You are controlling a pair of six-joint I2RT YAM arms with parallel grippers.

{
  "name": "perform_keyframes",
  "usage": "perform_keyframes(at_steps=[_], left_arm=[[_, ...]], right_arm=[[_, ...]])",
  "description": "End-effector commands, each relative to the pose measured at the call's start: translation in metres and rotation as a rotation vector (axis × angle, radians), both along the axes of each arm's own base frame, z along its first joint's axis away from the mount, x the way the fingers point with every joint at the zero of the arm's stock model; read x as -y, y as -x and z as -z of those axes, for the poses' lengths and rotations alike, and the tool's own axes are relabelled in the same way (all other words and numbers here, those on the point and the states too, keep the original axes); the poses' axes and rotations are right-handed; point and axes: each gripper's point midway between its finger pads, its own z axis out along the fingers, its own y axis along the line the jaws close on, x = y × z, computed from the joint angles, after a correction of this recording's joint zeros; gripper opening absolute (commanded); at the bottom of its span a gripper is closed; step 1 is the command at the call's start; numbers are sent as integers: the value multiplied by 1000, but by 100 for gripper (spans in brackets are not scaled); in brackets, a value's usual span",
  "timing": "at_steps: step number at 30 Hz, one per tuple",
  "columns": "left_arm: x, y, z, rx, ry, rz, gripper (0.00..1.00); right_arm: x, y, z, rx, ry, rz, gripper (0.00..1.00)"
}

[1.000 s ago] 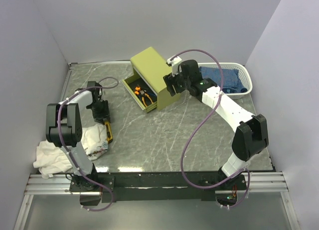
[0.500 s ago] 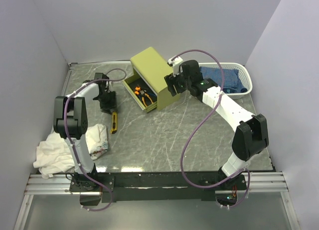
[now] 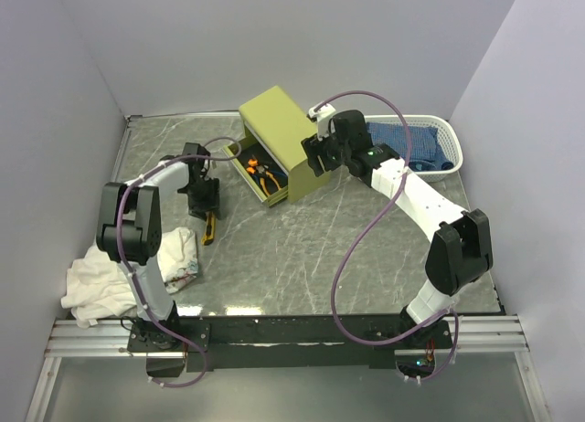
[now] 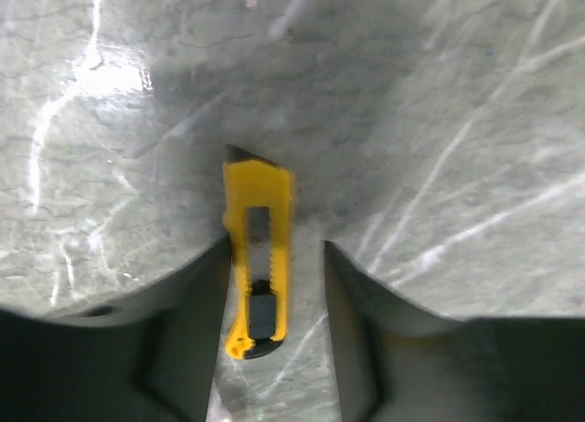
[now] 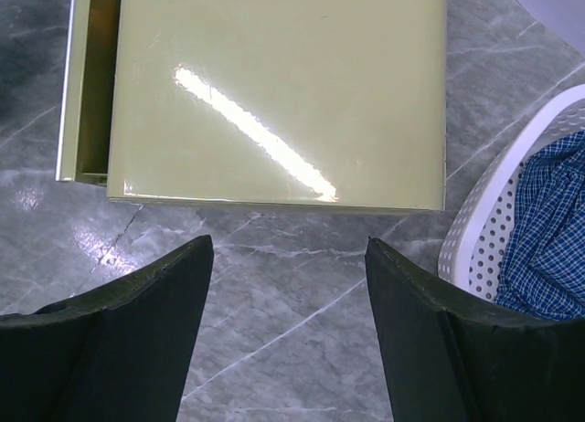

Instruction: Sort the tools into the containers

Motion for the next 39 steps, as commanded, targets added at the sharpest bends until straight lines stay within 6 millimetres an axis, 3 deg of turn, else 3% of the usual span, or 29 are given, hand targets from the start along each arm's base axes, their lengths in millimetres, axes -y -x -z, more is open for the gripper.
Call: perform_keyframes(at_steps=[1, 5, 6, 9, 13, 24, 32, 39], left_arm=[[-7, -6, 6, -5, -61, 4, 40], [4, -16, 0, 7, -10, 27, 13], [5, -19, -4, 18, 1, 24, 1], [22, -38, -36, 92, 133, 16, 1], [55, -60, -95, 203, 417, 24, 1], [92, -95, -160, 317, 687, 53, 1], [112, -123, -165, 299, 874, 26, 1], [123, -154, -125, 204, 959, -54, 1]], right_arm=[[1, -7, -33, 85, -42, 12, 75], [3, -7, -34, 90, -41, 15, 75], [5, -8, -36, 93, -41, 19, 75], [8, -9, -41, 109, -34, 25, 75], [10, -9, -40, 112, -27, 29, 75], [13, -8, -39, 111, -11, 28, 75], [15, -6, -36, 108, 1, 28, 75], [23, 1, -30, 94, 35, 34, 75]])
